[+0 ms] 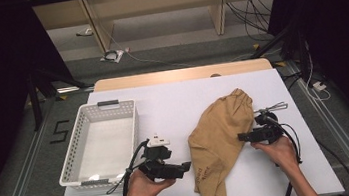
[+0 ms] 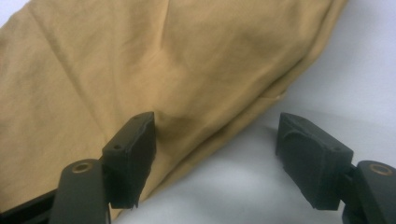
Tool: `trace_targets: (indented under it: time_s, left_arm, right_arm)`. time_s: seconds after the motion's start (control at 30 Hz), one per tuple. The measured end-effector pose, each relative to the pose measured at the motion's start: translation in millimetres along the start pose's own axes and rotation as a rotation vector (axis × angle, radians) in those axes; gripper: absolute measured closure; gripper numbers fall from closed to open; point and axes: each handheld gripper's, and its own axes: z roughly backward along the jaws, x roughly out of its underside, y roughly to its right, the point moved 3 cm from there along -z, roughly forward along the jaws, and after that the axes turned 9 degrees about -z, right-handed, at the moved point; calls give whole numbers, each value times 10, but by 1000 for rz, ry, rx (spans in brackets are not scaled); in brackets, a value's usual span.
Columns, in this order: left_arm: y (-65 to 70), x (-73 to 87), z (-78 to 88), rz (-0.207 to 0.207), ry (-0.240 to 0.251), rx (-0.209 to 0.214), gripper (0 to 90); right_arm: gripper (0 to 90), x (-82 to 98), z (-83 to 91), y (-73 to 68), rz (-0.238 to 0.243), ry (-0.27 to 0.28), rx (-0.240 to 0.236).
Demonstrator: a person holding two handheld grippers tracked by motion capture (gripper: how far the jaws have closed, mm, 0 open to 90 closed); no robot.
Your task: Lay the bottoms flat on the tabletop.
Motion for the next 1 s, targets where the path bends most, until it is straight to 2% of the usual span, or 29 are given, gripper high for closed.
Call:
trace_targets:
  time_s: [0.07, 0.2, 0.37, 0.43, 0.6, 0.73, 0.83, 0.97, 1.0]
  left_arm:
    - [3, 0, -3, 0, 2, -1, 210]
    - [0, 3, -9, -1, -2, 1, 210]
    - [2, 8, -16, -3, -7, 1, 210]
    - [3, 3, -20, -2, -5, 1, 209]
    - [-7, -1, -15, 1, -4, -1, 210]
    - [-30, -4, 12, 7, 2, -3, 209]
    - [-39, -8, 32, 7, 7, -4, 209]
    - [-50, -11, 54, 7, 13, -4, 210]
    - [-50, -11, 54, 7, 13, -4, 209]
  right_arm:
    - [312, 3, -35, 0, -6, -11, -14]
    - [450, -5, -50, -45, -10, -1, -72]
    - [757, -36, -20, -143, 32, 30, -46]
    - [835, -69, 1, -208, 51, 44, -44]
    - [868, -233, 41, -438, 110, 69, -53]
    - [868, -422, 39, -694, 153, 87, -70]
    - [868, -580, -5, -907, 188, 83, -65]
    - [868, -731, -97, -1098, 208, 73, -60]
    - [868, -731, -97, -1098, 208, 73, -60]
